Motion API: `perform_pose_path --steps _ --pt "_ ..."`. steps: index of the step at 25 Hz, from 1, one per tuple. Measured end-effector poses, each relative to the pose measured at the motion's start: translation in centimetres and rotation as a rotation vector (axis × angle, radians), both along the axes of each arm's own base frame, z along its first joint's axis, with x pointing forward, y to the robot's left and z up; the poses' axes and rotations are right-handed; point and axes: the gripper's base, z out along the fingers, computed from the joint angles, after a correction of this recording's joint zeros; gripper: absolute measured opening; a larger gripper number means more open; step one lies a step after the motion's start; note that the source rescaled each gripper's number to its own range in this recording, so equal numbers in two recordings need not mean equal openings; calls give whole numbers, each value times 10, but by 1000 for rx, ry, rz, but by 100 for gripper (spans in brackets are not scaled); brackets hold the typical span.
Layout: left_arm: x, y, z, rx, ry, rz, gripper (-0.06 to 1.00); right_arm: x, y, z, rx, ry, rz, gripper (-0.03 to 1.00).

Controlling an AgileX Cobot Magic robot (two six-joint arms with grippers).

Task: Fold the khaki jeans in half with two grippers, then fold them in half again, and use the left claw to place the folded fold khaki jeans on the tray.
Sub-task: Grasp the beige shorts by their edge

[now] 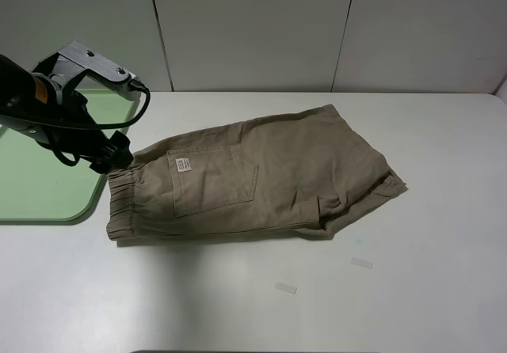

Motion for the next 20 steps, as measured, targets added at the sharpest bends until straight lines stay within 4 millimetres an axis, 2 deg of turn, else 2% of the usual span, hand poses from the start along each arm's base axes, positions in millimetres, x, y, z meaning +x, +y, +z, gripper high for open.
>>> perform_pose_path --steps 3,6,20 --pt "0 0 0 0 0 0 96 -10 -2 0 9 -67 -82 100" --pt "0 0 0 0 0 0 96 -12 -2 0 9 -77 -130 100" --pt "-3 2 -2 6 40 45 96 -12 -1 0 13 -77 -139 100"
